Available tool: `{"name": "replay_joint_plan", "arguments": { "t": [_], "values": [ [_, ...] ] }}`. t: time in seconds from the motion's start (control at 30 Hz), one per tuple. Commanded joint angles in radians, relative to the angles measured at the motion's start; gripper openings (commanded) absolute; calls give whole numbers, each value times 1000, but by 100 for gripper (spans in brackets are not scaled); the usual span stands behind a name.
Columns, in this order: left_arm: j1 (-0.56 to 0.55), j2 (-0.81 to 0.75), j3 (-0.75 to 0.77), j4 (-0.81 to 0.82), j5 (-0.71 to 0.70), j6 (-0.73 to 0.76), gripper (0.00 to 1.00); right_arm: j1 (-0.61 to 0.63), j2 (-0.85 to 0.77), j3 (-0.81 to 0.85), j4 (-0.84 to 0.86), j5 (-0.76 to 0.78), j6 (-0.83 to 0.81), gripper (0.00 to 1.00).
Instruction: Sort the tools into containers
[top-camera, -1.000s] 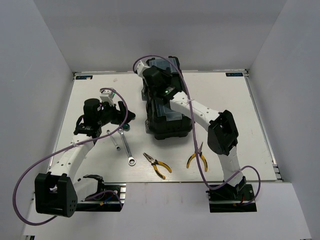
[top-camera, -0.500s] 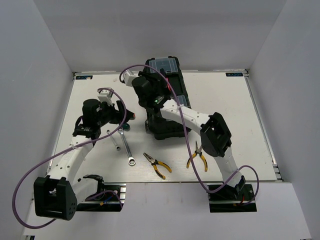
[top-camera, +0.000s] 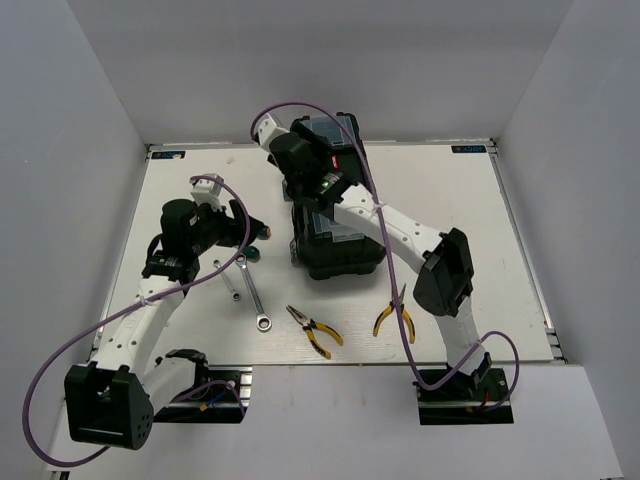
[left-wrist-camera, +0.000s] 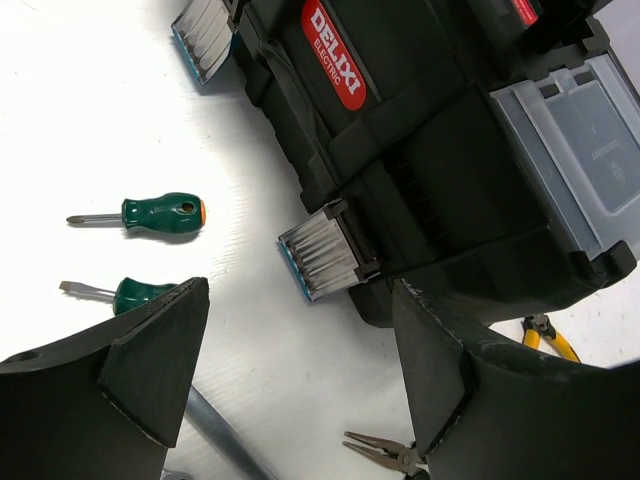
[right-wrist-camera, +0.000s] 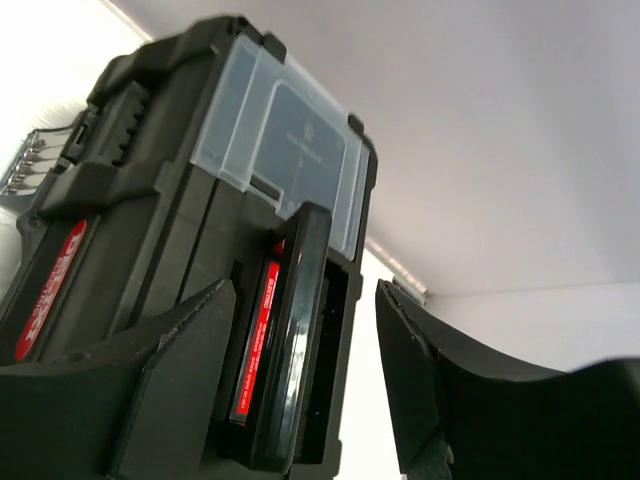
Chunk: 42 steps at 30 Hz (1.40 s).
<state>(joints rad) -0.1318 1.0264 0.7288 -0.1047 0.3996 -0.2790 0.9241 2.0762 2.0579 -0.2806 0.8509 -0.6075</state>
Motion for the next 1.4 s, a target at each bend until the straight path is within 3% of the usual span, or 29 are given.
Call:
{"name": "replay_joint_plan", "arguments": {
  "t": [0.0, 0.27, 0.5, 0.63, 0.73, 0.77, 0.83, 1.07, 1.37],
  "values": [
    [8, -28, 15, 10, -10, -2, 84, -27, -38, 36, -55, -1, 120, 64],
    [8, -28, 15, 10, -1, -2, 84, -96, -21, 47, -181, -55, 273, 62],
    [8, -19, 15, 10, -1, -2, 84, -134, 7, 77, -317, -168, 405, 53],
    [8, -9, 15, 10, -1, -2, 84, -156, 16, 111, -377, -246, 471, 40],
    [8, 0, 15, 19, 8, -2, 84, -165, 2, 130, -390, -318, 503, 21],
    [8, 9, 15, 19, 8, -2, 84, -172, -4, 134, -393, -323, 511, 9],
    [8, 20, 15, 19, 18, -2, 84, -176, -25, 146, -404, -377, 526, 0],
    [-2, 138, 24, 28, 62, -25, 81, -205, -151, 139, -350, -450, 528, 0],
    [-2, 297, 81, 129, 153, -160, 80, -300, -255, 171, -304, -450, 527, 0]
  ]
}}
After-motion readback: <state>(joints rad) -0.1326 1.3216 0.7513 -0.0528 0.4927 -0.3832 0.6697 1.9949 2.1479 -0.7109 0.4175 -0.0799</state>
